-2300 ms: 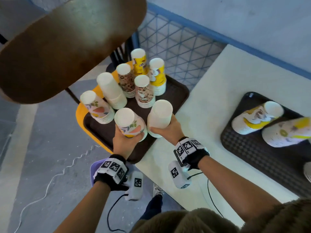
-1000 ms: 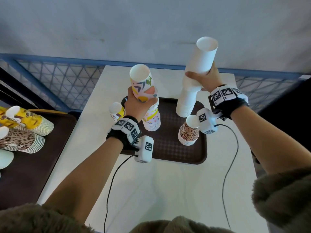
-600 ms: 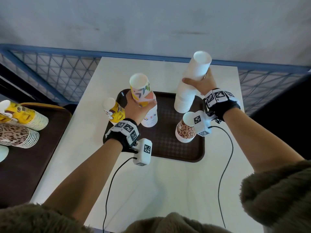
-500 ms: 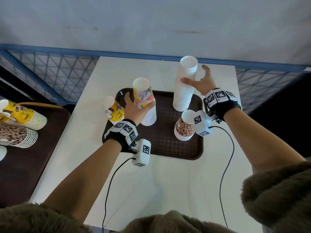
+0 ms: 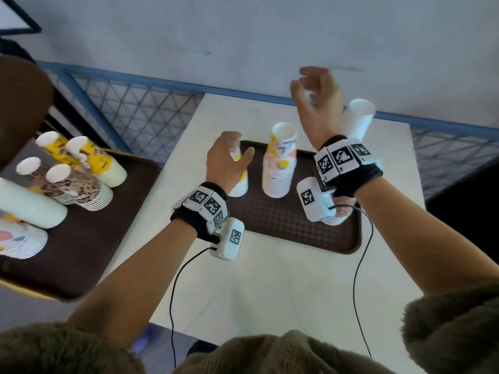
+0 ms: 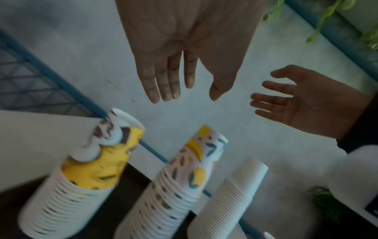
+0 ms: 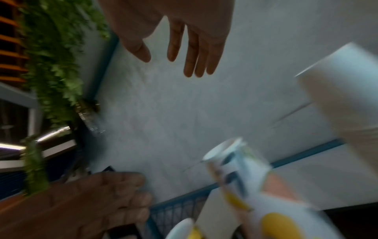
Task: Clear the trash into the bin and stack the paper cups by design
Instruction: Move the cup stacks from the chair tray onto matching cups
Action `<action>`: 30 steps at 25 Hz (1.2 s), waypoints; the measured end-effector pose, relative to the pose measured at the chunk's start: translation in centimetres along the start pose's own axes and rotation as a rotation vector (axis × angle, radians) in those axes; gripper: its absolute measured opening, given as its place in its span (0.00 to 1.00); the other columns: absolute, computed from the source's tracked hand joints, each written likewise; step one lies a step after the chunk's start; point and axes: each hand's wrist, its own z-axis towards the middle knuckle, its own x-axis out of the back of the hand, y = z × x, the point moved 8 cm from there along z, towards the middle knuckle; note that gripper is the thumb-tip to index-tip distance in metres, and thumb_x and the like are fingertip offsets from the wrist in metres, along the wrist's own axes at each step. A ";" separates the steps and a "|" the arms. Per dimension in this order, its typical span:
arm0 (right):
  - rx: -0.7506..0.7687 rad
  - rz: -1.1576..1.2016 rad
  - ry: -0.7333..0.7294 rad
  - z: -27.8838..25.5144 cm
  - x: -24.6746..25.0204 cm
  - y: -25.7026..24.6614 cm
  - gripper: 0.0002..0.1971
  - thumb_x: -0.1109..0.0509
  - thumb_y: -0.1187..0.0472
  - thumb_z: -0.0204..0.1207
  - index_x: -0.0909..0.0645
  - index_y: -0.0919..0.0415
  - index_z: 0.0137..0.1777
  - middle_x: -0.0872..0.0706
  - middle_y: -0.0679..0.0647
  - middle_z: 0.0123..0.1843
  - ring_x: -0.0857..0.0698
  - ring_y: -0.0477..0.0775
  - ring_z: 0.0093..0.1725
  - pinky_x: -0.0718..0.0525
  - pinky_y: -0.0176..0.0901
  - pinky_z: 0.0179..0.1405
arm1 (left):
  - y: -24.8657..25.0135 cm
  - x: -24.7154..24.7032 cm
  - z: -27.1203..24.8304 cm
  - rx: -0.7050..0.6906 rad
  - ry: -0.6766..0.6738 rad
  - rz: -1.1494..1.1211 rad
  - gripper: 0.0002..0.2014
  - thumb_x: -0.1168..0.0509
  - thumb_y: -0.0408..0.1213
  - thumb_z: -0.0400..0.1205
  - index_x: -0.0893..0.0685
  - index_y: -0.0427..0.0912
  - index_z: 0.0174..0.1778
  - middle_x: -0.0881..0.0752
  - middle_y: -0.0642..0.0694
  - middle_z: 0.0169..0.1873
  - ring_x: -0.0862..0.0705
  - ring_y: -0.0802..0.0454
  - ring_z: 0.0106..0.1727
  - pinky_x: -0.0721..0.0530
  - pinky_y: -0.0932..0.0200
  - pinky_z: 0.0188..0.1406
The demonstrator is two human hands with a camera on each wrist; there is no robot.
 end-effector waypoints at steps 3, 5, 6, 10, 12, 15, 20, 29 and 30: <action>-0.011 0.023 -0.172 -2.2 -9.8 -2.0 0.09 0.32 0.57 0.69 0.16 0.60 0.46 0.16 0.44 0.33 0.19 0.31 0.32 0.18 0.36 0.42 | -3.5 6.7 0.1 0.044 0.059 0.022 0.09 0.31 0.35 0.73 0.21 0.44 0.48 0.17 0.48 0.41 0.16 0.49 0.45 0.18 0.62 0.52; -0.056 0.004 -0.287 -4.0 -16.5 -2.5 0.02 0.30 0.58 0.69 0.17 0.53 0.41 0.14 0.51 0.34 0.14 0.42 0.35 0.15 0.46 0.48 | -6.3 11.6 0.2 0.086 0.099 0.064 0.09 0.31 0.34 0.74 0.20 0.41 0.48 0.18 0.48 0.40 0.19 0.50 0.42 0.23 0.72 0.44; -0.079 -0.012 -0.342 -4.9 -19.5 -2.6 0.02 0.30 0.58 0.68 0.19 0.50 0.39 0.14 0.52 0.34 0.13 0.49 0.37 0.15 0.50 0.50 | -7.7 13.9 0.1 0.110 0.120 0.087 0.09 0.32 0.33 0.74 0.20 0.38 0.49 0.18 0.47 0.40 0.20 0.51 0.42 0.23 0.71 0.43; -0.162 -0.057 -0.520 -8.4 -32.0 -3.0 0.07 0.28 0.61 0.68 0.16 0.59 0.46 0.18 0.46 0.32 0.19 0.47 0.35 0.17 0.47 0.53 | -14.8 23.9 0.4 0.214 0.242 0.141 0.12 0.33 0.31 0.74 0.20 0.34 0.53 0.17 0.42 0.45 0.19 0.48 0.47 0.23 0.63 0.52; -0.209 -0.083 -0.576 -9.7 -36.9 -2.8 0.12 0.27 0.59 0.68 0.17 0.60 0.51 0.14 0.53 0.39 0.18 0.48 0.40 0.18 0.46 0.54 | -18.0 27.9 0.7 0.250 0.291 0.202 0.15 0.32 0.31 0.73 0.21 0.34 0.55 0.16 0.37 0.51 0.19 0.42 0.54 0.24 0.55 0.57; -0.261 -0.143 -0.666 -11.0 -43.0 -2.1 0.22 0.25 0.56 0.67 0.23 0.60 0.60 0.14 0.58 0.50 0.18 0.50 0.47 0.20 0.45 0.55 | -22.2 32.0 1.3 0.316 0.322 0.245 0.19 0.31 0.34 0.72 0.24 0.36 0.59 0.19 0.36 0.58 0.21 0.40 0.59 0.27 0.55 0.59; -0.305 -0.166 -0.771 -12.0 -49.9 -0.7 0.37 0.21 0.56 0.65 0.35 0.58 0.72 0.22 0.61 0.68 0.20 0.56 0.61 0.25 0.44 0.61 | -26.3 34.0 3.8 0.327 0.270 0.229 0.27 0.27 0.37 0.70 0.28 0.37 0.64 0.24 0.37 0.63 0.26 0.41 0.66 0.27 0.51 0.66; -0.302 -0.269 -0.821 -13.7 -55.4 2.1 0.37 0.20 0.60 0.61 0.32 0.59 0.70 0.20 0.59 0.66 0.22 0.59 0.65 0.24 0.46 0.58 | -29.8 32.8 5.7 0.382 0.144 0.135 0.26 0.26 0.38 0.70 0.26 0.40 0.62 0.17 0.41 0.57 0.20 0.42 0.60 0.24 0.57 0.53; -0.300 -0.271 -0.796 -14.1 -55.0 2.4 0.33 0.20 0.59 0.61 0.28 0.61 0.66 0.18 0.60 0.64 0.20 0.59 0.63 0.24 0.45 0.55 | -29.9 32.9 5.3 0.378 0.148 0.126 0.24 0.26 0.38 0.70 0.25 0.40 0.60 0.16 0.41 0.56 0.19 0.43 0.58 0.24 0.58 0.52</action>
